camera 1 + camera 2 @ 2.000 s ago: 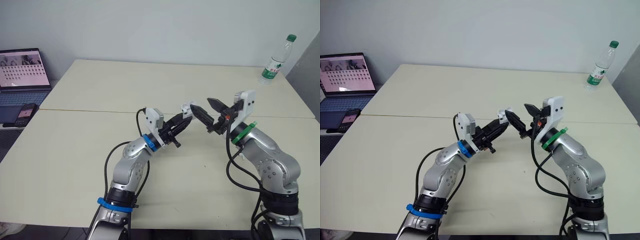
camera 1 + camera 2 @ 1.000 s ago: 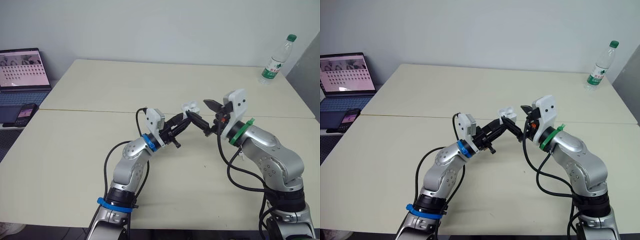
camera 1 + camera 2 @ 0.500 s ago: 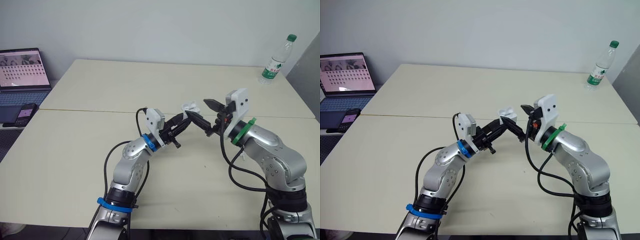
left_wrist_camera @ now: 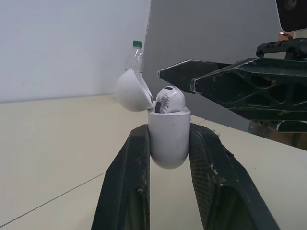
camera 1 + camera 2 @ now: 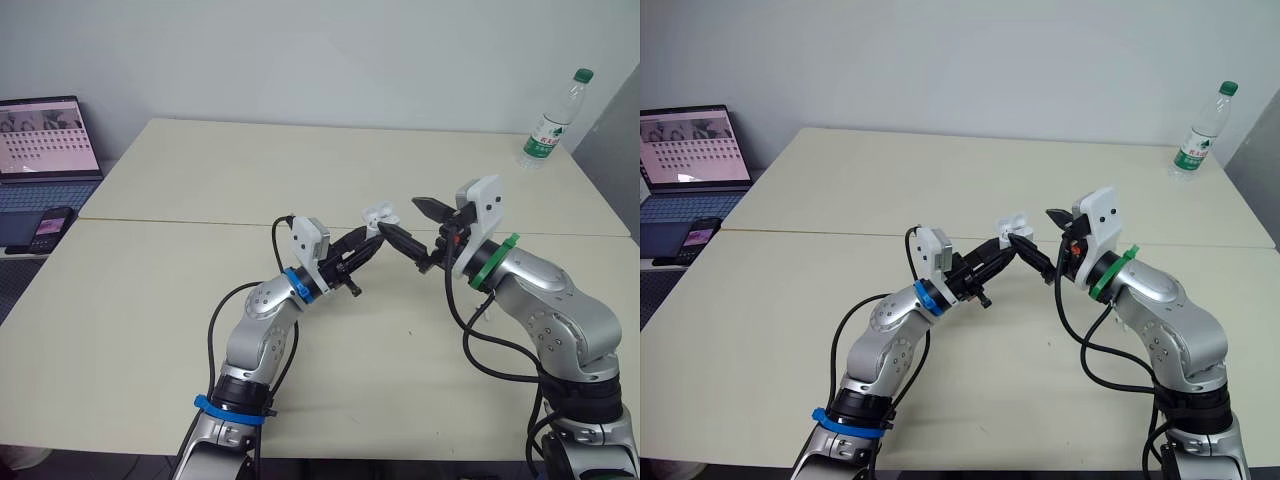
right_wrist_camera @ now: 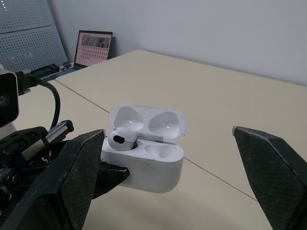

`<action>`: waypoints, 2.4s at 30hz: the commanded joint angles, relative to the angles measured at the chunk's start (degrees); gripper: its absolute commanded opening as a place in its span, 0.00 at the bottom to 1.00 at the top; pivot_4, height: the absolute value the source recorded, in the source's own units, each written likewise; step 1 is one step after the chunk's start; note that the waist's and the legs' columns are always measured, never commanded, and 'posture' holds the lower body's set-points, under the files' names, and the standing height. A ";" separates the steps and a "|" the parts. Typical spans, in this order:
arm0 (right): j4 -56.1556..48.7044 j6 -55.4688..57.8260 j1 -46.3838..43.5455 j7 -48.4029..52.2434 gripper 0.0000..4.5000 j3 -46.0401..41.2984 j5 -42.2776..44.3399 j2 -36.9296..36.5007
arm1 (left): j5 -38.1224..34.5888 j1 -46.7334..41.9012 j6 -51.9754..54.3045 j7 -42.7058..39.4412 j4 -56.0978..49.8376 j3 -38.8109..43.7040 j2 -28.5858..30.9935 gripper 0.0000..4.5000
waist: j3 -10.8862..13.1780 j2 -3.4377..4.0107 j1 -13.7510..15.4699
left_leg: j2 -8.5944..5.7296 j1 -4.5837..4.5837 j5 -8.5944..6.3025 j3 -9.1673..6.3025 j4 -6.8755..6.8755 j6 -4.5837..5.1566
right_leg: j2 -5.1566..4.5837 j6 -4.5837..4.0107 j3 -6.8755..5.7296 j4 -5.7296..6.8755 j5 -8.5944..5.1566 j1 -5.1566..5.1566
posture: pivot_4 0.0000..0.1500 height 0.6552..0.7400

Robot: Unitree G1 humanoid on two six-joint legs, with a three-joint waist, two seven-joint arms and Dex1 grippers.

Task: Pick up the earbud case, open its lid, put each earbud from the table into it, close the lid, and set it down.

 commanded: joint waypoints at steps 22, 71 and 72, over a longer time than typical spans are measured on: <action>13.70 14.76 10.61 4.16 0.99 -7.69 -4.33 -21.61 | 0.99 1.03 -3.59 -0.93 -2.60 1.90 4.88 0.18 | 0.02 0.02 -0.02 | 0.00 -0.01 -0.01 0.02 -0.04 0.01 | -0.02 0.00 0.06 -0.15 0.00 0.03 | 1.00 0.95; 32.50 -59.24 17.50 61.92 0.09 10.90 -27.38 -46.89 | 0.42 4.46 -0.31 -2.28 -9.11 4.12 13.78 0.18 | 0.12 0.12 -0.12 | 0.04 0.28 0.00 0.33 0.08 0.01 | 0.01 0.28 0.05 -0.05 -0.15 0.13 | 1.00 0.95; 34.30 -60.90 16.13 62.65 0.09 11.65 -28.15 -46.49 | 0.46 4.74 -0.39 -2.21 -9.27 4.11 13.75 0.18 | 0.12 0.12 -0.05 | 0.04 0.28 0.00 0.33 0.08 0.01 | 0.01 0.22 0.05 -0.02 -0.12 0.13 | 1.00 0.95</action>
